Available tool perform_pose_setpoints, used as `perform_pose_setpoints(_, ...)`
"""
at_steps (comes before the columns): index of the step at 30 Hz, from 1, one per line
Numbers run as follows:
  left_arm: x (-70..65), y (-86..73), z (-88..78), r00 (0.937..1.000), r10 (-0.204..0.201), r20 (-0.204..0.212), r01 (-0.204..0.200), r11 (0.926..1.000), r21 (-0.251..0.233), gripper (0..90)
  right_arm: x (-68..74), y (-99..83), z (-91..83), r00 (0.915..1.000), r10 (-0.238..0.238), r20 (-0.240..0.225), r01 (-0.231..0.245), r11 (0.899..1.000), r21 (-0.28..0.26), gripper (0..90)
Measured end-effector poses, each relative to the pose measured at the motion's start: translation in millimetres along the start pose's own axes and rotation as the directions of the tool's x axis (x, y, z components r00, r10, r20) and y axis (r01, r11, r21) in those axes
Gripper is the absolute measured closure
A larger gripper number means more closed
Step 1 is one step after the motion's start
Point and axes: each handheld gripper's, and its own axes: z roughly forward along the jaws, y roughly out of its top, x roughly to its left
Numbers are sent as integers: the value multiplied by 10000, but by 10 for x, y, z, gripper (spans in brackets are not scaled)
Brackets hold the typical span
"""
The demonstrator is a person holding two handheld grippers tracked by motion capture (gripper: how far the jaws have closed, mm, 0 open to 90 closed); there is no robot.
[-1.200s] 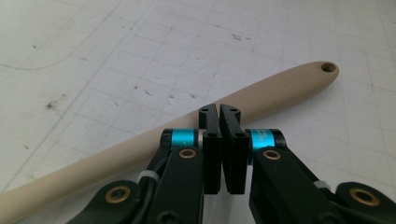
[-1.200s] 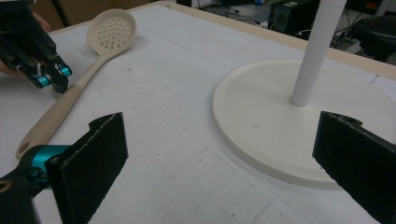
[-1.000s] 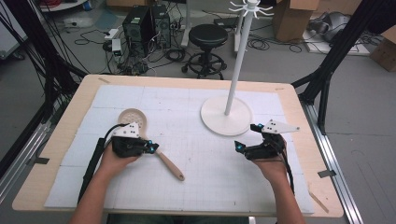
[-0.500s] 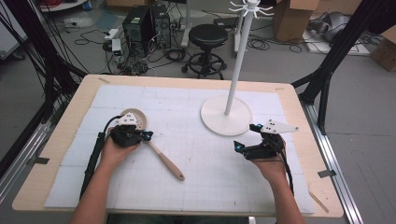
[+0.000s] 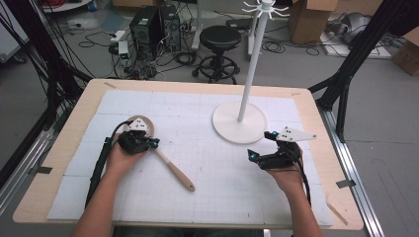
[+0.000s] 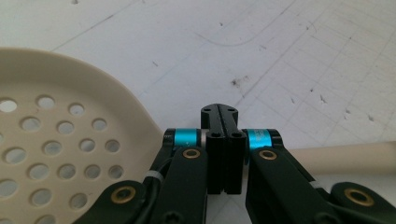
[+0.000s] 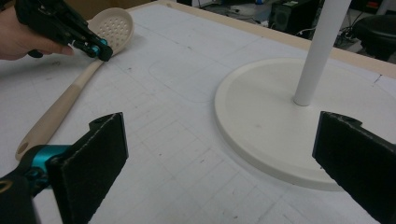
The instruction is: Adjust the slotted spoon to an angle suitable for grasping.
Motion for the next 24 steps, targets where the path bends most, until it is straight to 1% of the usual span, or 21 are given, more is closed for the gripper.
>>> perform_pose_setpoints(2,4,-14,-15,10000,-4,21,4,10000,0,898,-1,-1,-2,10000,4,-4,-4,10000,-17,20)
perform_pose_setpoints(4,4,-67,-71,9999,-138,73,138,9999,-59,898,-5,-8,-6,10000,19,2,-19,10000,-6,20)
perform_pose_setpoints(5,4,-67,-71,9999,-138,73,138,9999,-59,898,-4,-10,-6,10000,14,19,-14,10000,5,20)
perform_pose_setpoints(6,-7,-95,-117,10000,-85,8,85,10000,37,898,-4,-10,-5,10000,-29,13,29,10000,-11,20)
perform_pose_setpoints(7,-17,-111,-144,10000,-21,-28,21,10000,59,898,-2,-10,-5,10000,-33,20,33,10000,-11,20)
perform_pose_setpoints(8,-26,-131,-171,10000,-41,-55,41,10000,30,899,1,-9,-7,10000,-27,17,26,10000,7,20)
perform_pose_setpoints(13,-11,-268,-325,9994,-326,-120,323,9993,-180,898,11,-7,-11,10000,-15,11,15,10000,15,20)
perform_pose_setpoints(14,-11,-268,-325,9994,-326,-120,323,9993,-180,898,12,-7,-10,10000,-50,10,50,10000,17,20)
perform_pose_setpoints(15,6,-312,-389,9991,-372,-215,367,9991,-231,898,15,-6,-9,10000,-56,3,56,10000,26,20)
perform_pose_setpoints(16,19,-335,-417,9988,-434,-217,428,9987,-267,898,18,-6,-8,10000,-42,-6,42,10000,42,20)
perform_pose_setpoints(19,42,-387,-461,9979,-605,-241,597,9977,-309,898,21,-5,0,10000,-81,-10,81,10000,50,20)
perform_pose_setpoints(21,30,-384,-465,9981,-553,-264,544,9980,-316,898,23,-5,5,10000,-69,-26,70,10000,67,20)
perform_pose_setpoints(22,15,-374,-464,9987,-471,-204,464,9984,-326,898,25,-6,5,10000,-69,-26,69,9999,85,20)
perform_pose_setpoints(24,-25,-348,-463,9994,-341,47,343,9981,-509,898,25,-6,5,10000,-69,-23,70,9999,81,20)
